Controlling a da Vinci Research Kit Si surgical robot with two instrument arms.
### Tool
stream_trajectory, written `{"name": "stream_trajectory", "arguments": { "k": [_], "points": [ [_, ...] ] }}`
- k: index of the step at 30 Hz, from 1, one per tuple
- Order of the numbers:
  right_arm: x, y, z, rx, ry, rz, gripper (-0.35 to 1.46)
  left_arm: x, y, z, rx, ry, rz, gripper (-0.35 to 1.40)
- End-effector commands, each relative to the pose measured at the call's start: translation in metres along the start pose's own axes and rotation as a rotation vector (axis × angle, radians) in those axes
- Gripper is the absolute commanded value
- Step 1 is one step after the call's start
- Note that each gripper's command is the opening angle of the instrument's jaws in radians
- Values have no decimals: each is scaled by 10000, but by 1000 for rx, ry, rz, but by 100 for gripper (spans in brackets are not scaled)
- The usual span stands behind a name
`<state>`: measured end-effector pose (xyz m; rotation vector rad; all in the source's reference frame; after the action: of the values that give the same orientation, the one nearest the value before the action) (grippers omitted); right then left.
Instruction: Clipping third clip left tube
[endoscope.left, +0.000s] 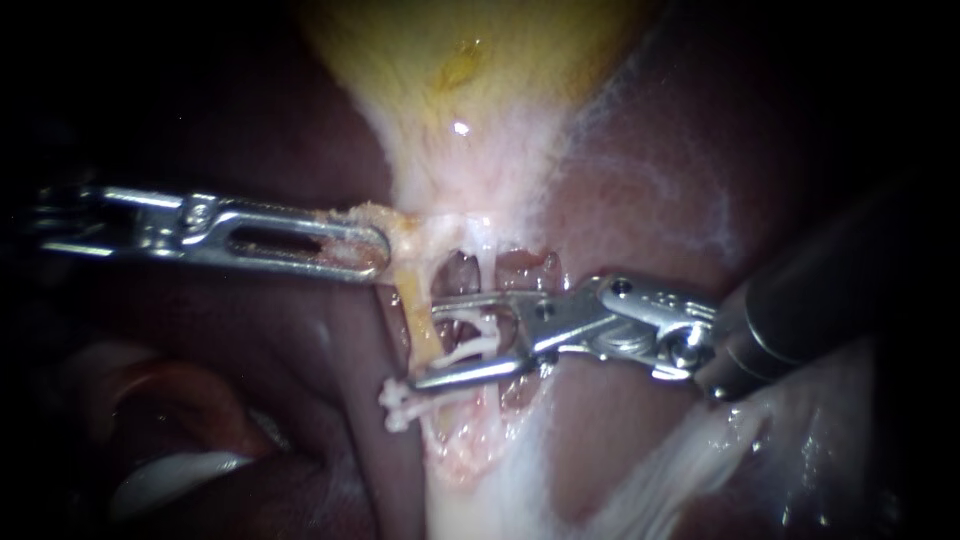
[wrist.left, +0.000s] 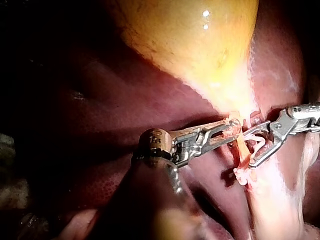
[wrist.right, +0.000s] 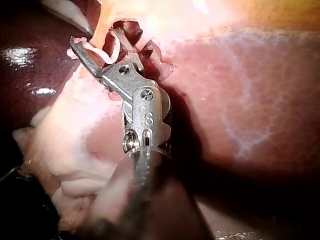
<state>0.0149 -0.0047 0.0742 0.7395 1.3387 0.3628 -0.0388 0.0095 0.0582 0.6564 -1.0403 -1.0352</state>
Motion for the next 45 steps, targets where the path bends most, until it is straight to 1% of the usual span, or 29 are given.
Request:
{"name": "stream_trajectory", "arguments": {
  "k": [1, 3, 6, 9, 15, 20, 24, 30, 34, 37, 42, 45],
  "points": [
    [1, 0, 1, 0, 0, 0, 48, 0, 0, 0, 0, 0, 0, -35],
    [2, 0, 4, -1, 3, 0, 48, 0, 0, 0, 0, 0, 0, -35],
    [5, 0, 9, 2, 22, 1, 48, 0, 0, 0, 0, 0, 0, -35],
    [8, 0, 16, 9, 24, 1, 48, 0, 0, 0, 0, 0, 0, -35],
    [16, -2, 26, 33, 57, 3, 49, 0, 1, 1, 0, 0, 0, -35],
    [27, -1, 30, 38, 71, 8, 49, 0, 1, 1, 0, 0, 0, -35],
    [37, -3, 28, 54, 97, 12, 49, -1, 2, 1, 1, 0, 0, -35],
    [55, -11, 26, 109, 144, 12, 49, -2, 6, 2, 1, 0, 0, -35],
    [63, -16, 27, 146, 154, 10, 48, -2, 8, 2, -2, -1, 1, -35],
    [67, -17, 27, 151, 164, 11, 48, -2, 8, 3, -2, -1, 0, -35],
    [67, -16, 26, 153, 164, 11, 46, -2, 8, 3, -2, -1, 0, -35],
    [66, -17, 24, 165, 162, 20, 40, -2, 9, 3, -2, -1, 0, -35]
  ]
}}
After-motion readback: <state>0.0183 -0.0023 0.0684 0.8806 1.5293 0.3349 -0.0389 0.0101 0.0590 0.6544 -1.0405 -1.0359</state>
